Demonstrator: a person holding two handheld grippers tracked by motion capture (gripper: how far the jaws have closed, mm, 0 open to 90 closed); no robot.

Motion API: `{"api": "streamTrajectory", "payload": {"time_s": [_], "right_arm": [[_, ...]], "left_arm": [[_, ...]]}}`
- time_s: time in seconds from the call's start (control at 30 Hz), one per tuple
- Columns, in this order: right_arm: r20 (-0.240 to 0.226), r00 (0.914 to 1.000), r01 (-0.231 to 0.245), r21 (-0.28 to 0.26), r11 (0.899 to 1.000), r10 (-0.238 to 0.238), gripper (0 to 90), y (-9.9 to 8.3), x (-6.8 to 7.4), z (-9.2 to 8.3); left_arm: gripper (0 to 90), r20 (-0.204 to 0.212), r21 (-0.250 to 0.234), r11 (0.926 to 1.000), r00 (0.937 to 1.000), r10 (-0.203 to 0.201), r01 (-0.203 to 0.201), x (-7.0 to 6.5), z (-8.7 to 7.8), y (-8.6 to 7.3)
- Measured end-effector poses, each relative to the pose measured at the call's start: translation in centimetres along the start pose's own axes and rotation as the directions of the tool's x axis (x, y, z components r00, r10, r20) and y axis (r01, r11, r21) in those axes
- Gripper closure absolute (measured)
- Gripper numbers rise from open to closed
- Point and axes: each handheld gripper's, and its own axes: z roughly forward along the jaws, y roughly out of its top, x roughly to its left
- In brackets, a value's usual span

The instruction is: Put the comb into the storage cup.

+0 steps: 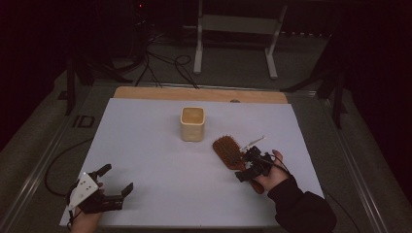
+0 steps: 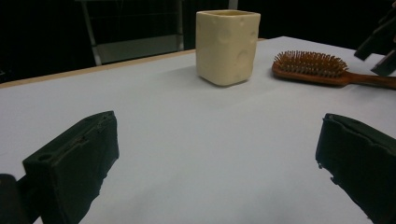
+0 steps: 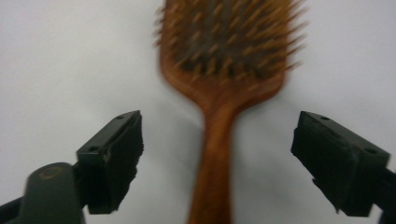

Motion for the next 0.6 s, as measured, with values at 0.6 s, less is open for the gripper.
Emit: {"api": "streamTrajectory", "payload": {"time_s": [0.6], "right_arm": [[0.032,0.9991,-0.032,0.118,0.993,0.029,13.5,1.0,0.3,1.3]], "left_arm": [[0.2,0.002,-0.001,1.0000,1.0000,-0.001,0.001,0.0,0.0,0.0]]}}
